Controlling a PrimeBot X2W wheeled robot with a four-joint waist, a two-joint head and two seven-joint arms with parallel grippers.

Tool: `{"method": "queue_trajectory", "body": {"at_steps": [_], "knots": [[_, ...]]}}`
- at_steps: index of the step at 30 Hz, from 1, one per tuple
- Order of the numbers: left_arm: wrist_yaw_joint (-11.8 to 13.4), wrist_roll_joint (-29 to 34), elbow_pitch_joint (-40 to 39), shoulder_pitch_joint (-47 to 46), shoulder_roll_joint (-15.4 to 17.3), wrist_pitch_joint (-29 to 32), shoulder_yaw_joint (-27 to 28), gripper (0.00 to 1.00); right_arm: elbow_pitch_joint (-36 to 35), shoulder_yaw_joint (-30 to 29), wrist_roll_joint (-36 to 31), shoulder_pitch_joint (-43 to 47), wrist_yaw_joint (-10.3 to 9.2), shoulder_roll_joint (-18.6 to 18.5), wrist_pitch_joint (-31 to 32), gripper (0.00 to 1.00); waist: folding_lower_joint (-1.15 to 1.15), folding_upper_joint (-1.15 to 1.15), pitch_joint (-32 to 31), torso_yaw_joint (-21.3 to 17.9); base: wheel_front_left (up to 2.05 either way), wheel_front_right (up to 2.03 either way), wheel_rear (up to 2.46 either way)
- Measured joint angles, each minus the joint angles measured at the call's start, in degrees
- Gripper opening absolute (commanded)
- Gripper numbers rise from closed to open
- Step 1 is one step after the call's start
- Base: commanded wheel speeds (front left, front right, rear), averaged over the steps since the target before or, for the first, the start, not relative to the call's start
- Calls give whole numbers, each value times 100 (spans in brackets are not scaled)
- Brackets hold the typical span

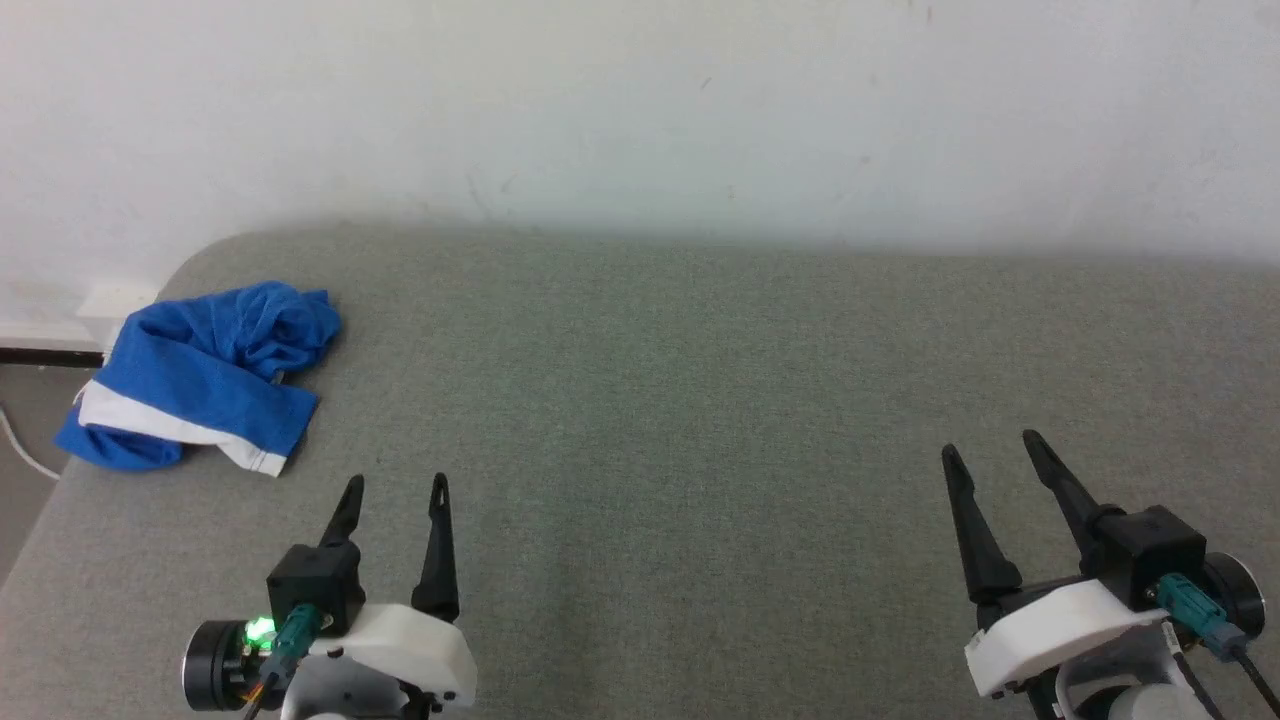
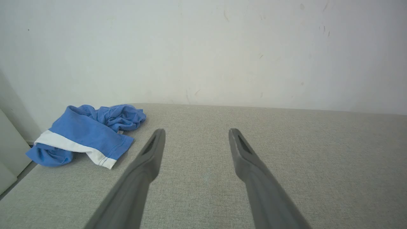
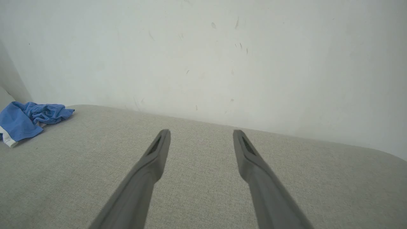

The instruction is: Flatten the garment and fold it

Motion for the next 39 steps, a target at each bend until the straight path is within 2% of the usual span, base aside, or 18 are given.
{"method": "queue_trajectory", "body": {"at_steps": [39], "knots": [[204, -213, 147, 41, -1, -457, -204, 100, 58, 143, 222, 39, 0, 2, -475, 100, 0, 0, -32, 1352, 0, 0, 0]]}}
